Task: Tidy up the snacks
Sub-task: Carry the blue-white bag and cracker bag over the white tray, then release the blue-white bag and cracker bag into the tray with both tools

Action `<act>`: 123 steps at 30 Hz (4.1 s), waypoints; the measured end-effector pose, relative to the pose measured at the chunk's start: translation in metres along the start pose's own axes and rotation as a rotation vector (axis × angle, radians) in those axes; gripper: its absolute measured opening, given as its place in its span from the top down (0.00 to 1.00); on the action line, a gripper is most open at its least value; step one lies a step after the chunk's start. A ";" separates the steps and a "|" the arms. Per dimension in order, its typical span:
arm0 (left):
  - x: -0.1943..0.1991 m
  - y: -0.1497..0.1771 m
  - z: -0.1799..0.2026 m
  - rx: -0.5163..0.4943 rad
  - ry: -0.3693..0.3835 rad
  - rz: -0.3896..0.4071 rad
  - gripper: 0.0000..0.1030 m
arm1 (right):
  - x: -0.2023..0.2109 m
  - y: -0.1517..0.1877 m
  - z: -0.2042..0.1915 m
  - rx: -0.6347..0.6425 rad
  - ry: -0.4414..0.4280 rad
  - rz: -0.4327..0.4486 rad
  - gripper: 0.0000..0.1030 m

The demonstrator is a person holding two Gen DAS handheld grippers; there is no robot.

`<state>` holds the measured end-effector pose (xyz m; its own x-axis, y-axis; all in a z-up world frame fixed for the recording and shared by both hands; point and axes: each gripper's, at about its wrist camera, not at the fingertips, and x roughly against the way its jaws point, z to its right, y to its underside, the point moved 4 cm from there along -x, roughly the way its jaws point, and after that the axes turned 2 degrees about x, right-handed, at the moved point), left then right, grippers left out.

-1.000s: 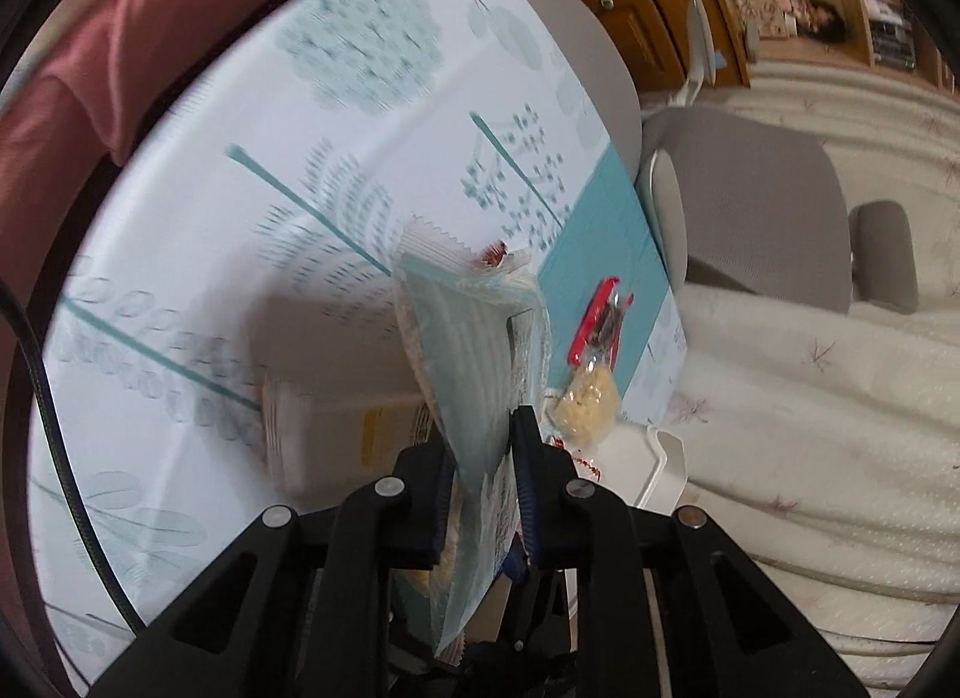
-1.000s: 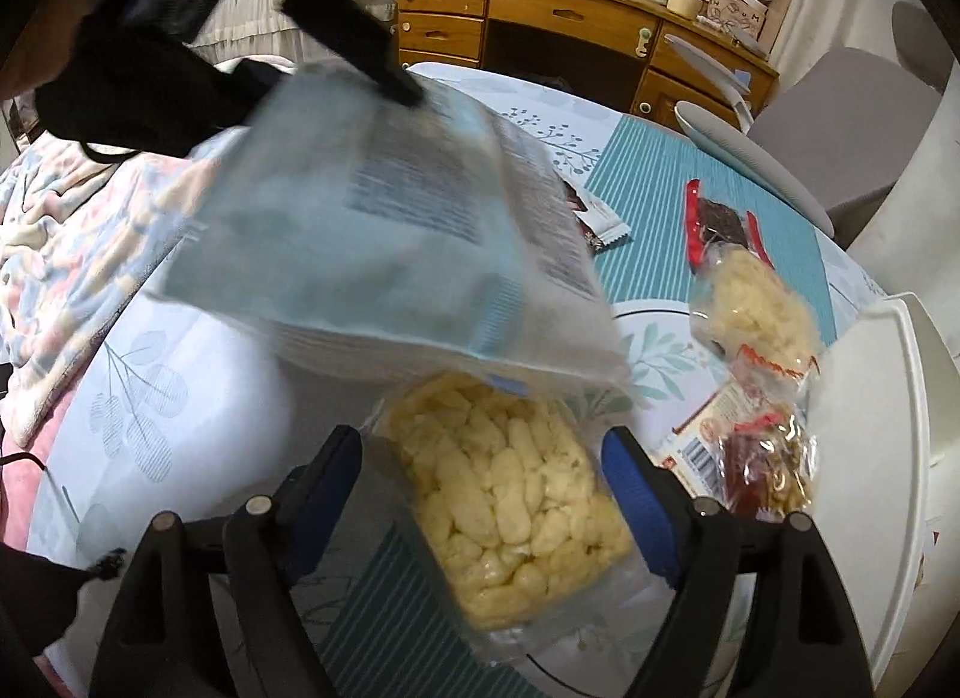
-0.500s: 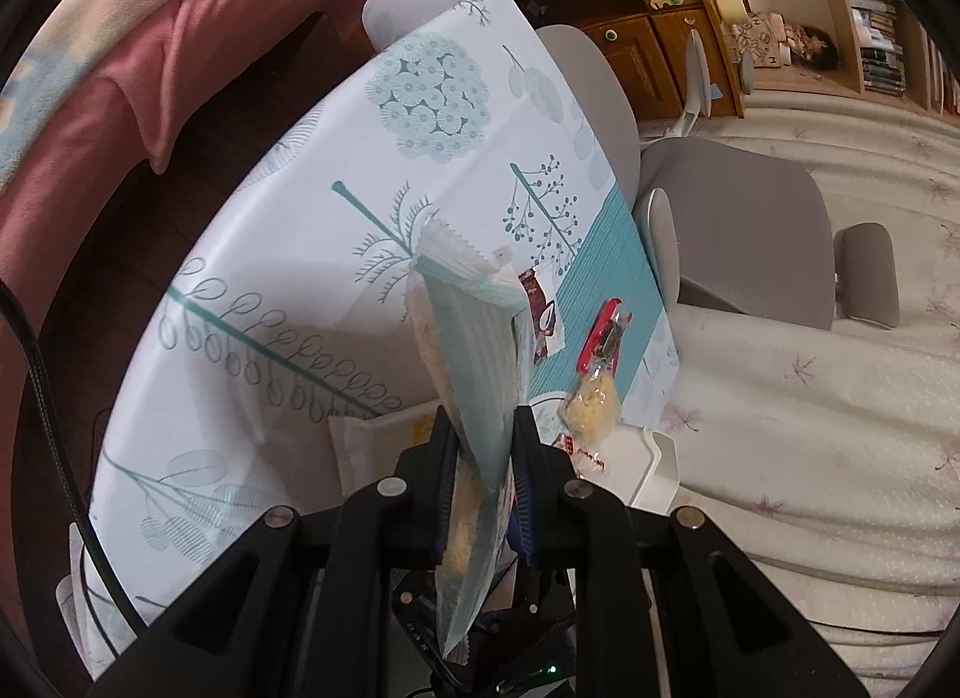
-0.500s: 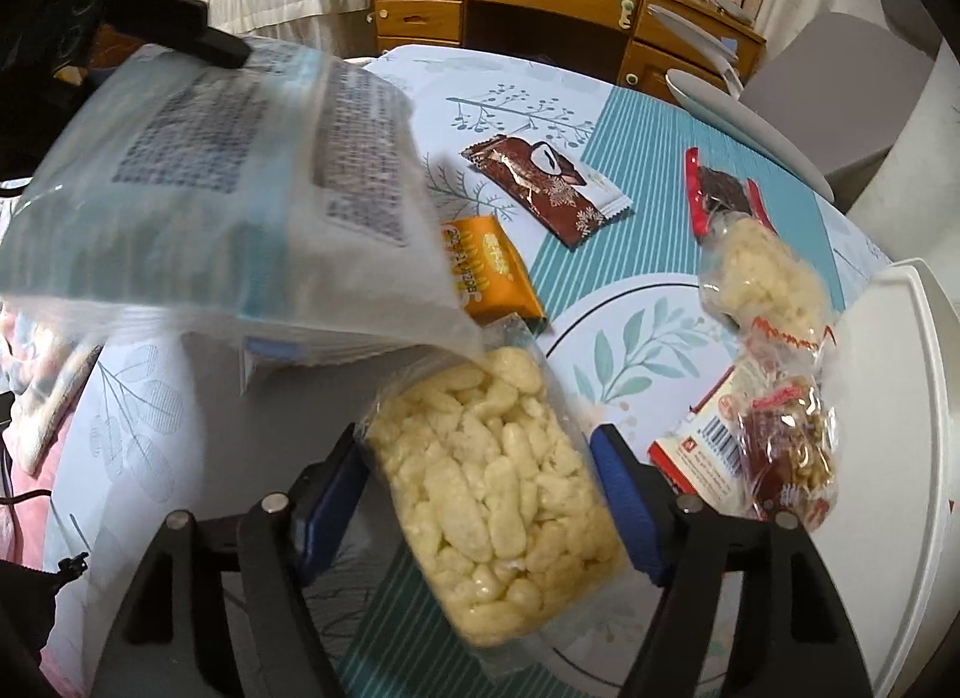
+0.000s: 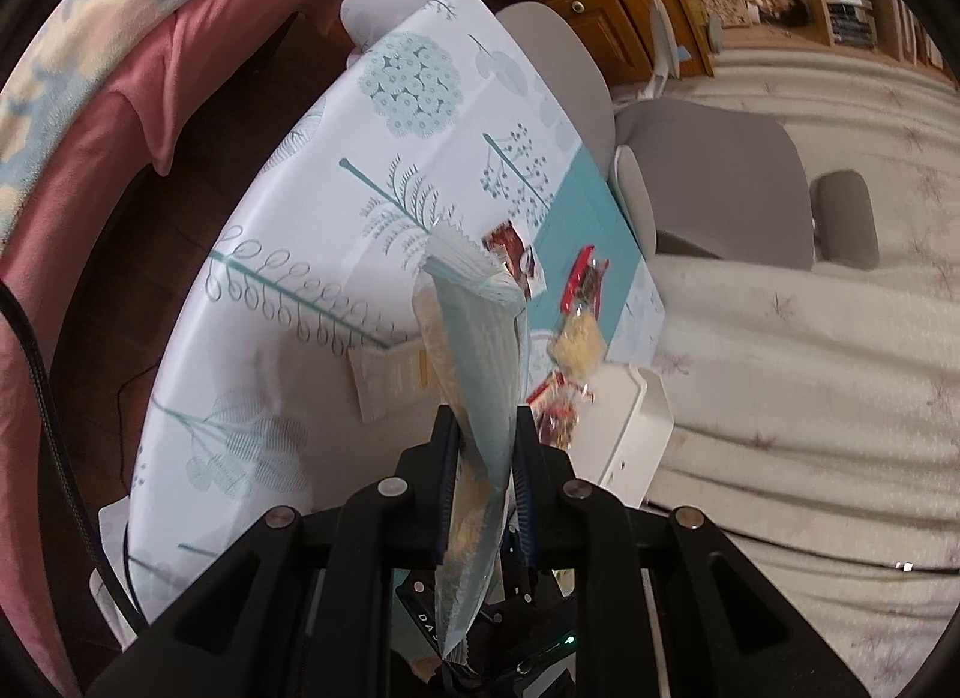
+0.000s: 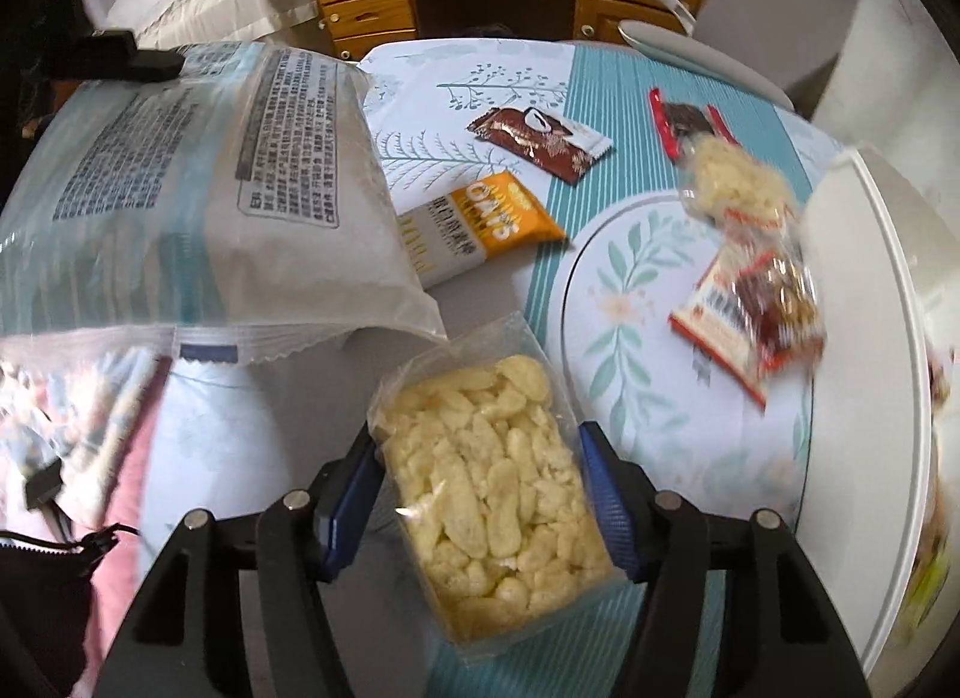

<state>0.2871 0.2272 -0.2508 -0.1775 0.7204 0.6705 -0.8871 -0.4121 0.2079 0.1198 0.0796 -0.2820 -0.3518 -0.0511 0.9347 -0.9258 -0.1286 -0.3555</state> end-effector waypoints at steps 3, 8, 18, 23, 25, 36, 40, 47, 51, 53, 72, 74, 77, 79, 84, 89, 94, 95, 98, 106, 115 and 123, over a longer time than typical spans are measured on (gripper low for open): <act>0.006 0.010 0.003 -0.023 0.001 -0.026 0.85 | 0.009 0.007 -0.002 -0.077 -0.044 -0.018 0.38; 0.014 0.030 0.010 -0.061 0.007 -0.065 0.85 | 0.031 0.018 -0.003 -0.194 -0.119 -0.021 0.38; 0.014 0.077 0.037 -0.123 0.066 -0.114 0.85 | 0.085 0.037 0.013 -0.250 -0.155 0.059 0.38; 0.008 0.104 0.060 -0.155 0.104 -0.103 0.86 | 0.108 0.047 0.037 -0.255 -0.171 0.122 0.38; 0.003 0.115 0.069 -0.160 0.113 -0.098 0.85 | 0.115 0.051 0.050 -0.258 -0.170 0.140 0.38; -0.036 0.177 0.142 -0.219 0.175 -0.085 0.85 | 0.153 0.069 0.133 -0.269 -0.153 0.215 0.38; -0.056 0.194 0.164 -0.235 0.191 -0.081 0.85 | 0.161 0.075 0.165 -0.277 -0.138 0.228 0.38; -0.097 0.215 0.193 -0.244 0.191 -0.085 0.85 | 0.168 0.086 0.223 -0.276 -0.093 0.221 0.38; -0.116 0.221 0.205 -0.260 0.167 -0.073 0.85 | 0.167 0.090 0.248 -0.272 -0.071 0.208 0.38; -0.125 0.223 0.211 -0.280 0.140 -0.058 0.85 | 0.165 0.092 0.263 -0.266 -0.060 0.196 0.38; -0.178 0.241 0.223 -0.461 -0.191 0.047 0.51 | 0.141 0.104 0.306 -0.253 -0.050 0.101 0.23; -0.177 0.244 0.224 -0.484 -0.218 0.058 0.41 | 0.144 0.104 0.308 -0.260 -0.037 0.113 0.20; -0.173 0.247 0.228 -0.538 -0.257 0.077 0.39 | 0.146 0.104 0.309 -0.275 -0.029 0.121 0.20; -0.170 0.250 0.229 -0.568 -0.277 0.088 0.39 | 0.148 0.104 0.308 -0.283 -0.025 0.126 0.20; -0.157 0.257 0.223 -0.614 -0.328 0.117 0.38 | 0.155 0.103 0.299 -0.293 -0.026 0.141 0.20; -0.141 0.261 0.206 -0.635 -0.387 0.134 0.38 | 0.163 0.099 0.286 -0.305 -0.025 0.158 0.20; -0.121 0.263 0.183 -0.665 -0.415 0.140 0.28 | 0.171 0.096 0.270 -0.335 -0.033 0.179 0.20; -0.116 0.263 0.178 -0.672 -0.419 0.141 0.28 | 0.171 0.095 0.266 -0.344 -0.035 0.181 0.20; -0.102 0.260 0.164 -0.682 -0.439 0.134 0.28 | 0.172 0.094 0.250 -0.372 -0.042 0.185 0.20; -0.063 0.241 0.126 -0.756 -0.524 0.145 0.28 | 0.170 0.088 0.196 -0.414 -0.049 0.189 0.20; -0.030 0.205 0.090 -0.869 -0.573 0.140 0.28 | 0.161 0.079 0.130 -0.438 -0.007 0.198 0.20; -0.018 0.165 0.080 -1.055 -0.564 0.179 0.28 | 0.152 0.067 0.086 -0.442 0.098 0.256 0.20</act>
<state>0.1780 0.1019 -0.1714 -0.3558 0.2469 0.9013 -0.8270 0.3659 -0.4267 0.0167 -0.0222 -0.1640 -0.5663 0.0695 0.8213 -0.7711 0.3072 -0.5577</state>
